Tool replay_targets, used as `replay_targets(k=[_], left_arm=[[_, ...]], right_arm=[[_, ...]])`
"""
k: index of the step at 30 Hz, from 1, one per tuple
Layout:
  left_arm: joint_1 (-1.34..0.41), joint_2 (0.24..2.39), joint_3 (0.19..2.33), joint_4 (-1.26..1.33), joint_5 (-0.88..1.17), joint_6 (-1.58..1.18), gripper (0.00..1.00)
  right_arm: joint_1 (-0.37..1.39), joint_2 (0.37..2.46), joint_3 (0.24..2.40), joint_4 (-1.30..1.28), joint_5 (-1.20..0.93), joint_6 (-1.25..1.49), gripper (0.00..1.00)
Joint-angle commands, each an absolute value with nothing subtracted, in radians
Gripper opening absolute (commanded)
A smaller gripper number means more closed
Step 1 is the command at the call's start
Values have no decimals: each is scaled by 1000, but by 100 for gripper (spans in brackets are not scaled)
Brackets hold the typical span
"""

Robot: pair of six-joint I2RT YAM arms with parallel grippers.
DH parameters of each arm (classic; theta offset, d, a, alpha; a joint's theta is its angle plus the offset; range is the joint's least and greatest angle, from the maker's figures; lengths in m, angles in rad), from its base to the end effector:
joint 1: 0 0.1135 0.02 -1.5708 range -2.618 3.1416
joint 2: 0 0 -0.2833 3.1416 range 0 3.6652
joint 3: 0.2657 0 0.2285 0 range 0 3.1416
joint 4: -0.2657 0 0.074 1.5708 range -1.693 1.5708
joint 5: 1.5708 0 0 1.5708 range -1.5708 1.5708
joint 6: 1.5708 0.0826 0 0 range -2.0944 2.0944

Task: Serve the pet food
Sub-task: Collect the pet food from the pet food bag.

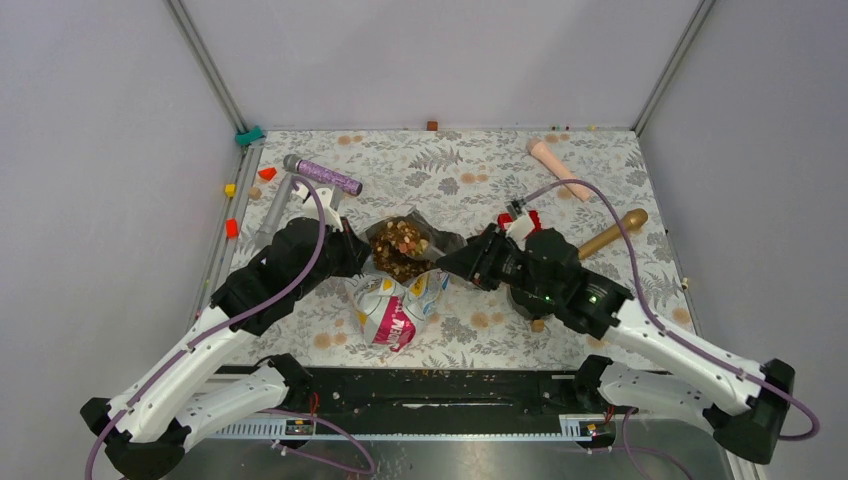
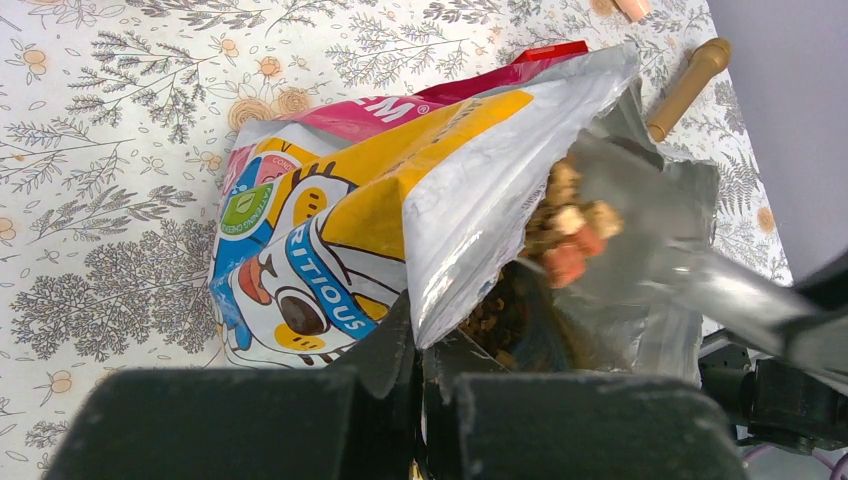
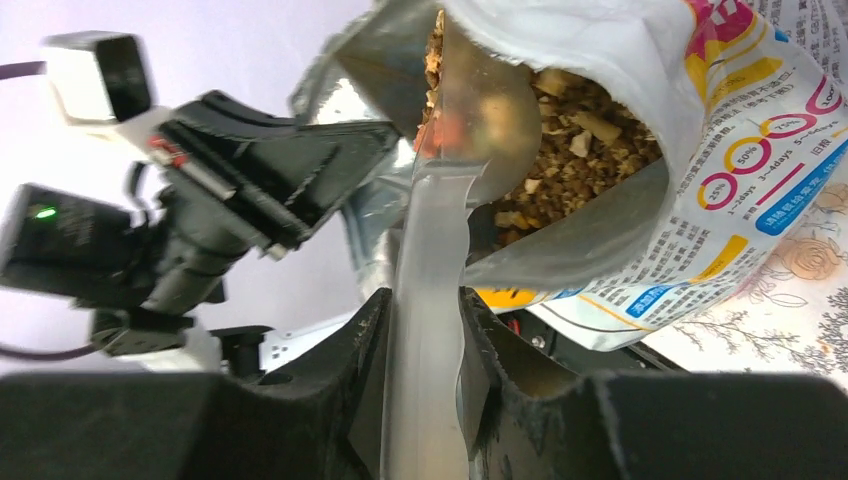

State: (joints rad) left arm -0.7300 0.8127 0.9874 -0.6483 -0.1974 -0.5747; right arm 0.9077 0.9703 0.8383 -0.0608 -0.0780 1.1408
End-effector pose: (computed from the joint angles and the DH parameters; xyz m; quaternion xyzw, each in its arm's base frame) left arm 0.1374 -0.1012 0.3459 0.0146 0.8505 -0.2482 0.4634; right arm 0.1426 0.1930 0.3477 0.0651 0.7689 0.5584 0.3045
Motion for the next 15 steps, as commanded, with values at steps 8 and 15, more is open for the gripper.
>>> replay_targets(k=[8,15], left_arm=[[-729,783,1004,-551,-188,-571,0],[-729,780,1003,-549,-183,-569,0]], right_arm=[[907,780,763,-40,41,1173,0],[907,866,883,-188,-71,1055,0]])
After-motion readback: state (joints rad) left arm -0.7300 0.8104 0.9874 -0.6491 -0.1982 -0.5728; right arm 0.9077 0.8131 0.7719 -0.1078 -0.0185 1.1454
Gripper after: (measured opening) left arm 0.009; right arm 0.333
